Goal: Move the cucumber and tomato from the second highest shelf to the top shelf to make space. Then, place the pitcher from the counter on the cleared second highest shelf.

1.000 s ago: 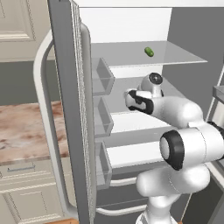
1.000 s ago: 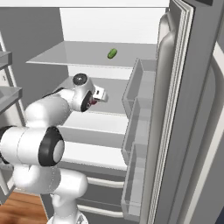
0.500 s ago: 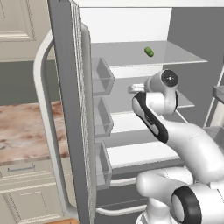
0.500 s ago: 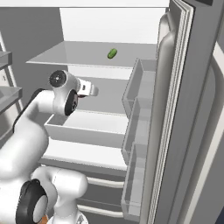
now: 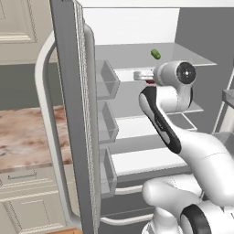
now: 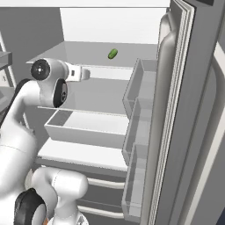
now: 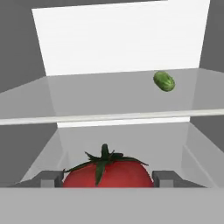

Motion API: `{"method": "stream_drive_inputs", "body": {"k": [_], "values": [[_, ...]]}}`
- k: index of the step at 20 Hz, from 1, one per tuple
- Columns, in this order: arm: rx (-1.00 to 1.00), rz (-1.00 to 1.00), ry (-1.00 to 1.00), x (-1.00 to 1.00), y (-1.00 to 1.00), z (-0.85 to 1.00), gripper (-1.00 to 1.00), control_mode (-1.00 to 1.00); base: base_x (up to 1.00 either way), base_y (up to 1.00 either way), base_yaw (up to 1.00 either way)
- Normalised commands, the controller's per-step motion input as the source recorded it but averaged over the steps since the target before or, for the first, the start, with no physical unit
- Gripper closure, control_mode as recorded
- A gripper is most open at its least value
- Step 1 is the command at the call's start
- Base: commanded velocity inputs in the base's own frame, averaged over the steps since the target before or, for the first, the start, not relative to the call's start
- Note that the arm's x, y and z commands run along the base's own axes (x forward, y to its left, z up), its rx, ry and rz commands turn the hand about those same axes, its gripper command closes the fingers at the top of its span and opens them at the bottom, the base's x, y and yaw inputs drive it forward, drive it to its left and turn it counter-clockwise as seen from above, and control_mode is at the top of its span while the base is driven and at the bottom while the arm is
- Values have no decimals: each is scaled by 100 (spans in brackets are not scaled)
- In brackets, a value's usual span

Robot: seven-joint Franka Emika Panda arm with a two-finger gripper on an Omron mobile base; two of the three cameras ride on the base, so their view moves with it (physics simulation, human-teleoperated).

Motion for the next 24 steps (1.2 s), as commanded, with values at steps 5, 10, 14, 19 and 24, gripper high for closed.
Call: {"method": "stream_drive_inputs", "body": {"k": [5, 10, 14, 19, 24], "values": [[1, 0, 0, 19, 0, 87, 100, -100, 0, 0, 0], [5, 0, 1, 63, 0, 18, 100, -100, 0, 0, 0], [6, 0, 0, 91, 0, -18, 100, -100, 0, 0, 0], [1, 0, 0, 93, 0, -54, 100, -100, 0, 0, 0], [1, 0, 0, 94, 0, -34, 100, -100, 0, 0, 0]]}}
